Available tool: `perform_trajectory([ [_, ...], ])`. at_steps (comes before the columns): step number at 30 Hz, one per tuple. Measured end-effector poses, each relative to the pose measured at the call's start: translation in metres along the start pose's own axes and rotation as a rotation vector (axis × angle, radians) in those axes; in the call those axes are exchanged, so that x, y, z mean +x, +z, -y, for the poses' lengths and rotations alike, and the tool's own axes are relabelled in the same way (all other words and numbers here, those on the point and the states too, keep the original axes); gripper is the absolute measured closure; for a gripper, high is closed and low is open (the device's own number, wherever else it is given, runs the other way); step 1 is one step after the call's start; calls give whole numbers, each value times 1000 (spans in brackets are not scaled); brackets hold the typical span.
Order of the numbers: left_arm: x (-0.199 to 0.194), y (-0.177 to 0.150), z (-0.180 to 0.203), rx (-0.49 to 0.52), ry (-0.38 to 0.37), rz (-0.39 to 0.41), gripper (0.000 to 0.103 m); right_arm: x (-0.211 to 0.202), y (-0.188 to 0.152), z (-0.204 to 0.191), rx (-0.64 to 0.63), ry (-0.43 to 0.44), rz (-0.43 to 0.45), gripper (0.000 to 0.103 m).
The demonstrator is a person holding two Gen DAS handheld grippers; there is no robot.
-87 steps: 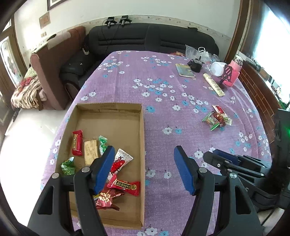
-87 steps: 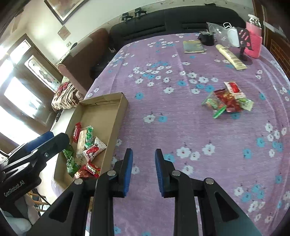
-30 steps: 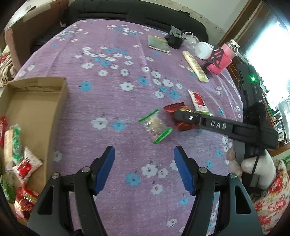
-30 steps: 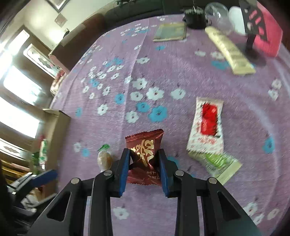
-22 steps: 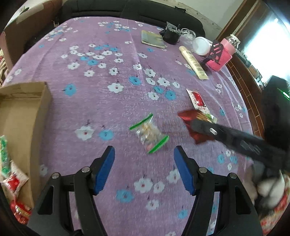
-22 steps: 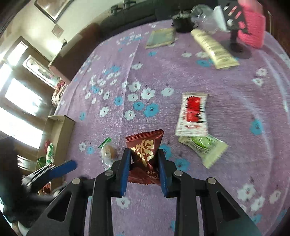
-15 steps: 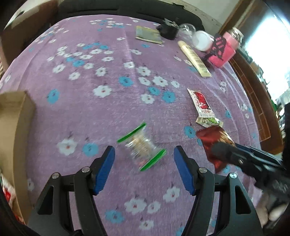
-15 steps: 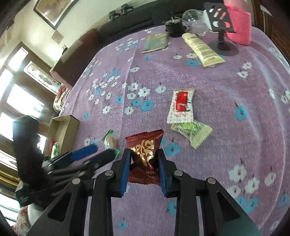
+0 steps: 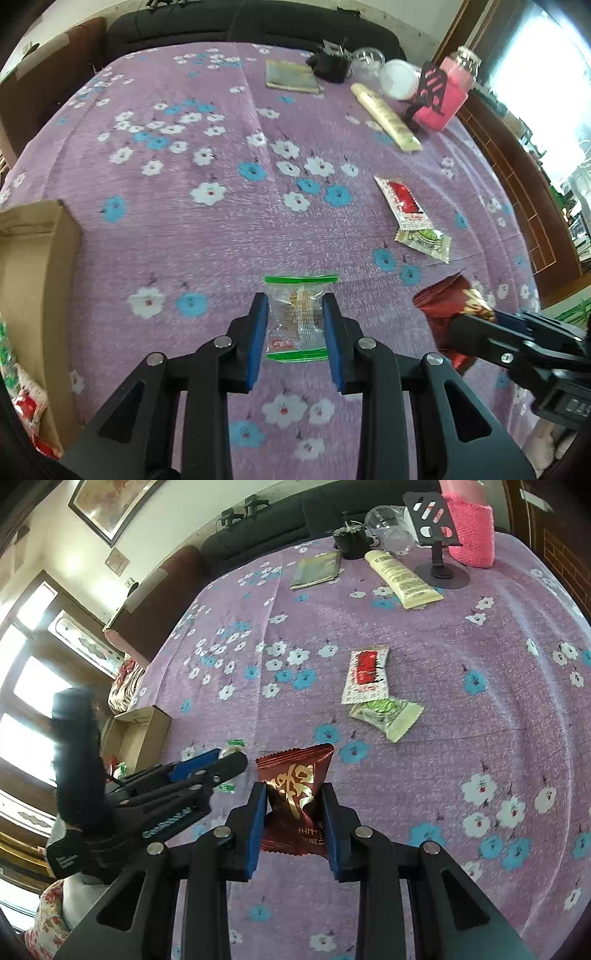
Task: Organize snacks
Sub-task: 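Carry both items over the box and open both grippers to drop them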
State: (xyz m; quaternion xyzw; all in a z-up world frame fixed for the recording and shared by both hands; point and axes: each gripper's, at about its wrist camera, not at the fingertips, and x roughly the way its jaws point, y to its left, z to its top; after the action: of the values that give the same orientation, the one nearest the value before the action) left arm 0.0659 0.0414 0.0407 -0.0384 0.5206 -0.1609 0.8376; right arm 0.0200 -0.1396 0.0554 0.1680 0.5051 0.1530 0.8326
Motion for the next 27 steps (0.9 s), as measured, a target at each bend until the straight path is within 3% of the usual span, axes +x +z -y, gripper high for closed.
perform_trajectory([
  [11, -86, -28, -52, -99, -27, 89, 72, 20, -13, -75, -68, 55, -31, 75],
  [19, -138, -68, -134, -201, 85, 119, 71, 44, -27, -159, -178, 120, -72, 75],
  [27, -152, -99, -207, -306, 142, 107, 71, 80, -50, -234, -270, 145, -137, 75],
])
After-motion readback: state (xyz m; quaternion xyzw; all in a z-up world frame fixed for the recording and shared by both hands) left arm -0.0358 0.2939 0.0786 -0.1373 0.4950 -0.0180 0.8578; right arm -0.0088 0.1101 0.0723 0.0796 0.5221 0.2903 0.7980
